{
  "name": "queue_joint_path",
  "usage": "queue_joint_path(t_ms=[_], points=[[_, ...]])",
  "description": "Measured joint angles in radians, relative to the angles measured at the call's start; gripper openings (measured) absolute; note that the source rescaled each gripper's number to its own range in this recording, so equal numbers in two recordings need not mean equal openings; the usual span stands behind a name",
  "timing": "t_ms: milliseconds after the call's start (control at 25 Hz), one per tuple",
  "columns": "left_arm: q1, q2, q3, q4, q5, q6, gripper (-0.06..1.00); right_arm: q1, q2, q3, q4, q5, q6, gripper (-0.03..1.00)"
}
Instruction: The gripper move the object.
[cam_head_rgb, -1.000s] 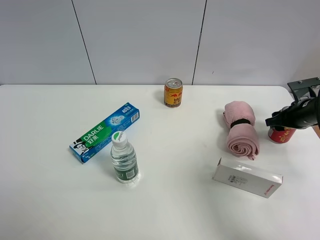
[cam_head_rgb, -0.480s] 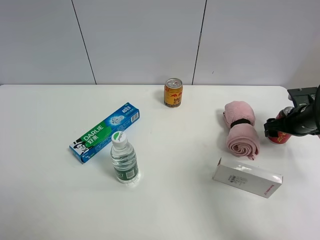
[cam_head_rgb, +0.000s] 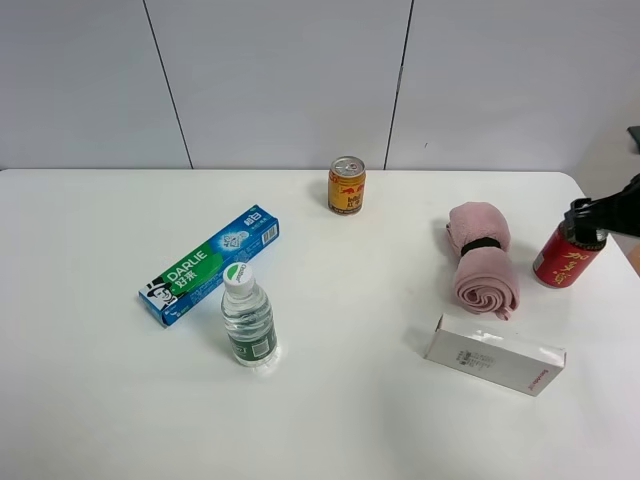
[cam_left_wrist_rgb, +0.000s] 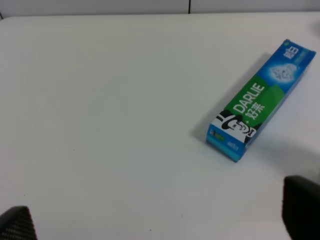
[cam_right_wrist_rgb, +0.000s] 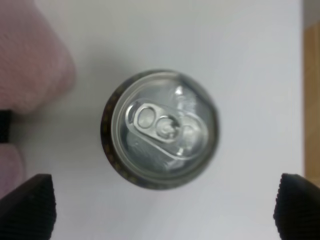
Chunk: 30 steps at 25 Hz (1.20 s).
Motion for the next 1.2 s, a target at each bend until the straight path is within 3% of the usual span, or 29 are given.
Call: queue_joint_path(t_ms=[120,320,440,600,880,1200], points=[[0.000,0.000,0.000,0.000,0.000,0.000,1.00,0.000,-0.148,-0.003,0.000,0.071,0.000,0.88],[0.000,0.000,0.000,0.000,0.000,0.000,1.00,0.000,-0.409,-0.043,0.001,0.296,0.000,0.88],[0.000,0.000,0.000,0.000,0.000,0.000,1.00,0.000,-0.542,-0.082,0.001,0.381,0.000,0.88],[0.000,0.000,0.000,0.000,0.000,0.000,1.00,0.000,-0.671,-0.118,0.015,0.451,0.000,0.88],[0.000,0.000,0.000,0.000,0.000,0.000,1.00,0.000,-0.832,-0.125,0.140,0.575,-0.019,0.88],[0.000,0.000,0.000,0.000,0.000,0.000,1.00,0.000,-0.980,-0.125,0.136,0.599,-0.047,0.88]])
